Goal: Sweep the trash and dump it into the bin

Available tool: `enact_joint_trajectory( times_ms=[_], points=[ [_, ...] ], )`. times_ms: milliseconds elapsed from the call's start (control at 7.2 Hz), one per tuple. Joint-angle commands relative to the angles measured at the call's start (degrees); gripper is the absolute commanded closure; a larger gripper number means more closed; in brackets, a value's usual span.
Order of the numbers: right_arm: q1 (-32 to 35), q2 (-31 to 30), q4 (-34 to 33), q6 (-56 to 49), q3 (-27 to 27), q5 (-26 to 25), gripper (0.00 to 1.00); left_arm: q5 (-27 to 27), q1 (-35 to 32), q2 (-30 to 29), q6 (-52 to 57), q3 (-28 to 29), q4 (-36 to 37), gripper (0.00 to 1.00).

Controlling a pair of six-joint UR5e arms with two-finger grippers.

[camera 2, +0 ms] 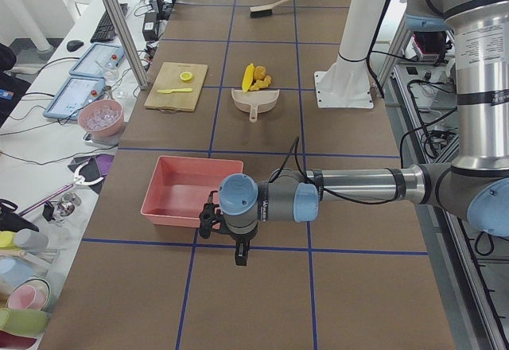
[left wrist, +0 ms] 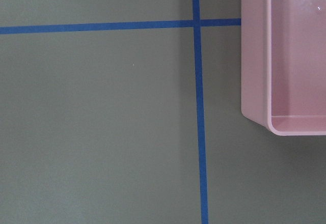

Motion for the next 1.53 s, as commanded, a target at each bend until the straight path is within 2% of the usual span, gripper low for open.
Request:
enact_joint_trajectory(
  times_ms=[0,278,694,833,972,1389],
  points=[
    [0.0,0.4,0.0,0.2,0.7,0.7,0.0,-0.1,0.0,-0.1,0.4,-0.2,-0.1,0.02],
    [0.0,0.5,0.0,0.1,0.8,2.0,0.0,0.0,0.0,-0.2,0.4,-0.2,-0.1,0.02],
    [-2.1,0.6,-0.1,0.5,4.0,1.5,0.0,-0.1,0.1,-1.1,0.5,-2.2,-0.2,0.02],
    [-3.9,0.6,-0.2,0.6,6.8,1.1,0.0,-0.1,2.0,-3.1,0.5,-3.2,-0.2,0.02],
    [-4.7,0.6,-0.2,0.7,6.6,-1.3,0.0,-0.1,4.3,-6.5,0.4,-3.4,-0.2,0.02],
    [-5.1,-0.2,-0.1,3.2,9.4,0.1,0.0,0.7,17.0,-20.0,0.4,-5.5,-0.1,0.02]
  ],
)
